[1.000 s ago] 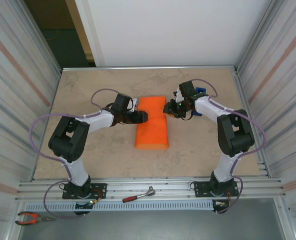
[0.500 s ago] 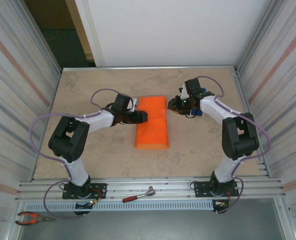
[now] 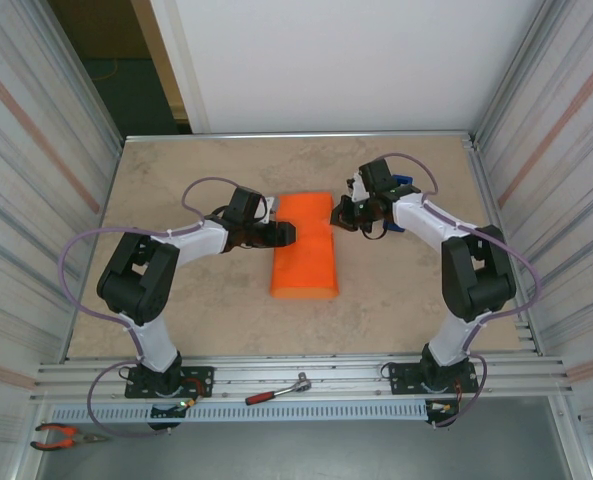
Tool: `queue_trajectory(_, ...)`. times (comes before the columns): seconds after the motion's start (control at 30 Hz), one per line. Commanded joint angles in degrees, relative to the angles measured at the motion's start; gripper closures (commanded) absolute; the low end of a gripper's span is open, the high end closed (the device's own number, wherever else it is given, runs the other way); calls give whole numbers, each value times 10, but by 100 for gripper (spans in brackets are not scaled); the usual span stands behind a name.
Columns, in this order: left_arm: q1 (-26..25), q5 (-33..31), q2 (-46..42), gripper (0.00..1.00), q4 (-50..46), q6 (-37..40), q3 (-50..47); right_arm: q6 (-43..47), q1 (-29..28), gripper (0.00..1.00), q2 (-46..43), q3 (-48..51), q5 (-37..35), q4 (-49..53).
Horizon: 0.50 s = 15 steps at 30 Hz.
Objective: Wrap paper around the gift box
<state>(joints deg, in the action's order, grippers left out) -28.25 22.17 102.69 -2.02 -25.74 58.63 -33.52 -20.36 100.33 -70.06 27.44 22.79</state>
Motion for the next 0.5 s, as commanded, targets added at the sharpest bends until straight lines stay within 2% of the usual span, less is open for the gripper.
queue_trajectory(0.0, -9, -71, 50, 37, -100, 11, -32, 18, -1, 100, 14, -7, 9, 11)
queue_trajectory(0.47, -9, -72, 49, 37, -101, 11, -30, 21, 0, 100, 33, 27, -5, -4)
